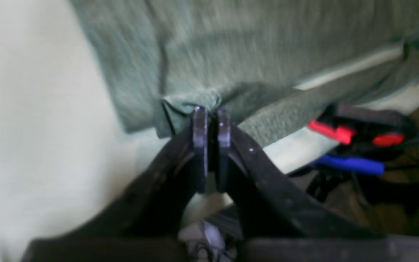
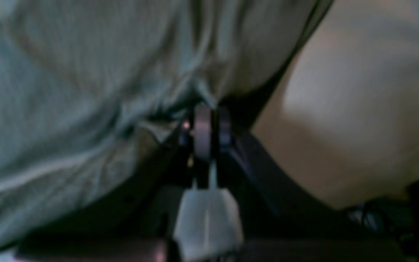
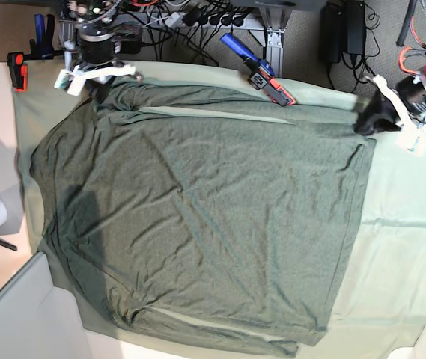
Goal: Fold the T-shirt properly
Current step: 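Lift the shoulder corners and pull them toward the hem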
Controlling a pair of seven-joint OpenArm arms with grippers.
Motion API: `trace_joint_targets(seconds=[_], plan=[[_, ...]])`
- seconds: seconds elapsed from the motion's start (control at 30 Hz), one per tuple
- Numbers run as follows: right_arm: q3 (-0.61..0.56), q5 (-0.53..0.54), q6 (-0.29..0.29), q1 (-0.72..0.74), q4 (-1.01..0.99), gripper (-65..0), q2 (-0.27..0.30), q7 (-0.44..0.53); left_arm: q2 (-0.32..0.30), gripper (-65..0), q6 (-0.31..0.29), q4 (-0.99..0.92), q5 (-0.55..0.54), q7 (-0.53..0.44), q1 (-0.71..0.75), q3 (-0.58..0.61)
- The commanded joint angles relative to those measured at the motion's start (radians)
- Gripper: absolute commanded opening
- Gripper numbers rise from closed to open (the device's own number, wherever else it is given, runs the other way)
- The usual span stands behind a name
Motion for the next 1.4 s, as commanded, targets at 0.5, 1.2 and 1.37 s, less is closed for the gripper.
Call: trace_joint_targets(seconds=[0.5,1.2,1.37], plan=[[0.119,0.071,0.082,0.173,0.031,-65.0,0.016,0.010,-0.012,-65.0,-0.019,0.039,-0.049,-0.012,-0.121,-0.010],[0.116,0.010,0.082,0.470,-0.243,-65.0,0.016,0.010,-0.011,-65.0,-0.019,-0.401,0.098,-0.122,-0.551,0.188],[0.115,-0.009,0.128,0.532,-0.321,-65.0,0.016,0.011,-0.011,-65.0,-0.019,-0.502,0.097,-0.126,-0.608,0.188]])
